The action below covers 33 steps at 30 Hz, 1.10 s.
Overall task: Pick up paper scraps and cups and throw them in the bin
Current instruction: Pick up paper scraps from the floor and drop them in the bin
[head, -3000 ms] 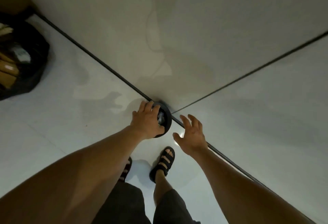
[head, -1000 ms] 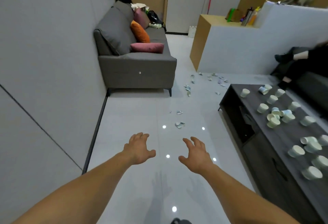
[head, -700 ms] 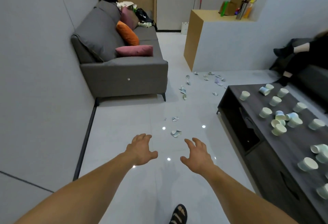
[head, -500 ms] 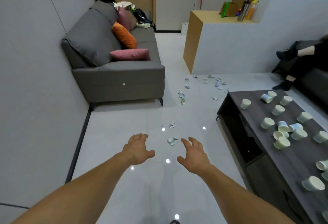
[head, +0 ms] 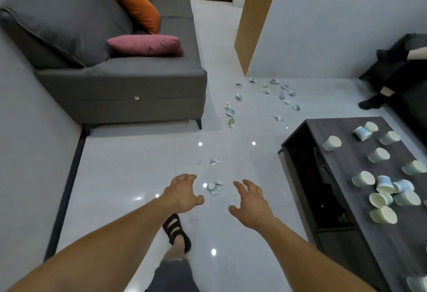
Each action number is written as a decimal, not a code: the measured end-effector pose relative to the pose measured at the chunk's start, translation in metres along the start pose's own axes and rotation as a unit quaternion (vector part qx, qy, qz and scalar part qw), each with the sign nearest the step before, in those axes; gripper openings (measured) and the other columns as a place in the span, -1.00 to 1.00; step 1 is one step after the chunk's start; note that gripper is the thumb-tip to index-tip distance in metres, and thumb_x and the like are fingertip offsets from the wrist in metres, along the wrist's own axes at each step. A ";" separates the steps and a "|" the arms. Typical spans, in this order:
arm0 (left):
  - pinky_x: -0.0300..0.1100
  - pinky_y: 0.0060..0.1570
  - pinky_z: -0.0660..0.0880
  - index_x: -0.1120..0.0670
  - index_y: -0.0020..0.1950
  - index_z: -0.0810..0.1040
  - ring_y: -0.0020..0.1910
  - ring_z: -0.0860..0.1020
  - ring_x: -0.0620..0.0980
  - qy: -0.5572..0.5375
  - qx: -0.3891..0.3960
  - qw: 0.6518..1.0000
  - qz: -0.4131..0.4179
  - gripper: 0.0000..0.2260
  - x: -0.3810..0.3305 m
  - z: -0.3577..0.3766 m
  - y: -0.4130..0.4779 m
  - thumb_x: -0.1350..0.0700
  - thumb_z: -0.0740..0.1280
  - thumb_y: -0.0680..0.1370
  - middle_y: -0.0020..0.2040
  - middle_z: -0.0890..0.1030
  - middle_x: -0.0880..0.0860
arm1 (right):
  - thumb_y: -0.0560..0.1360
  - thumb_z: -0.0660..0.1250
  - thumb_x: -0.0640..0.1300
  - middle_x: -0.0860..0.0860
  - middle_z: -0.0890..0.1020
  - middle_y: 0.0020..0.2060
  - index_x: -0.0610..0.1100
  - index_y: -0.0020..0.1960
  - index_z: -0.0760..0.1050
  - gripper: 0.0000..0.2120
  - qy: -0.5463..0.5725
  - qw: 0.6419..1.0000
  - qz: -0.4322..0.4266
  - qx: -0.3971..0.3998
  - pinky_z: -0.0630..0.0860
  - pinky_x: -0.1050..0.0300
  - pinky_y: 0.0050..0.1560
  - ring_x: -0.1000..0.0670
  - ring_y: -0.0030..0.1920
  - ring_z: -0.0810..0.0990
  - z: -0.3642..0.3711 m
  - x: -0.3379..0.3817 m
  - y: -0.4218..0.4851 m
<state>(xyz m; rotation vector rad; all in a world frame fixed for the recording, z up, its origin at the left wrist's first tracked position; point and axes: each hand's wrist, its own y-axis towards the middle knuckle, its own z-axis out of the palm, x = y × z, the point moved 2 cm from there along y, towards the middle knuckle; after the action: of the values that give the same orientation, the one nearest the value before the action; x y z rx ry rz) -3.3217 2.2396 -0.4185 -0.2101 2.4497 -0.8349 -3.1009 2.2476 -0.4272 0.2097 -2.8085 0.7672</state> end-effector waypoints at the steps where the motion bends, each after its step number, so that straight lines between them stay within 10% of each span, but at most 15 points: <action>1: 0.01 0.47 0.13 0.04 0.56 0.05 0.53 0.03 0.05 0.001 0.010 1.000 0.003 -0.26 0.001 -0.007 0.025 -0.16 0.30 0.50 0.56 0.08 0.03 | 0.53 0.27 0.14 0.03 0.04 0.55 0.06 0.57 0.02 -0.29 0.001 1.000 0.006 0.007 0.31 -0.10 0.39 -0.05 0.53 0.01 0.001 0.000 0.022; 10: -0.08 0.44 0.14 0.02 0.57 0.03 0.51 0.09 0.02 -0.028 0.097 0.995 -0.022 -0.27 0.050 0.005 0.236 -0.17 0.28 0.52 0.56 0.08 0.01 | 0.54 0.24 0.13 0.03 0.10 0.54 0.02 0.57 0.04 -0.30 0.009 0.993 0.061 0.099 0.32 -0.05 0.39 -0.06 0.50 0.11 0.078 -0.022 0.232; 19: -0.15 0.36 0.21 0.00 0.55 0.10 0.47 0.21 -0.01 -0.112 0.125 0.981 -0.097 -0.30 0.137 0.170 0.425 -0.15 0.32 0.52 0.54 0.17 0.00 | 0.52 0.28 0.13 -0.01 0.23 0.45 -0.01 0.54 0.07 -0.30 -0.020 0.985 0.063 0.160 0.46 -0.03 0.15 -0.11 0.35 0.31 0.286 -0.109 0.416; 33: -0.13 0.26 0.31 -0.03 0.51 0.19 0.35 0.38 0.03 -0.140 0.122 0.966 -0.180 -0.37 0.221 0.334 0.529 -0.14 0.32 0.51 0.47 0.29 -0.01 | 0.50 0.33 -0.11 -0.10 0.38 0.26 -0.11 0.42 0.25 -0.47 -0.029 0.996 0.031 0.078 0.37 0.07 -0.25 -0.14 0.19 0.45 0.476 -0.163 0.557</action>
<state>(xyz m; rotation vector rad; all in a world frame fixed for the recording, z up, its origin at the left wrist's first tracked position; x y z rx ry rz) -3.3153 2.4189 -1.0575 -0.6478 2.0507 -1.1651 -3.1350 2.4899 -1.1368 0.1738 -2.8212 1.0115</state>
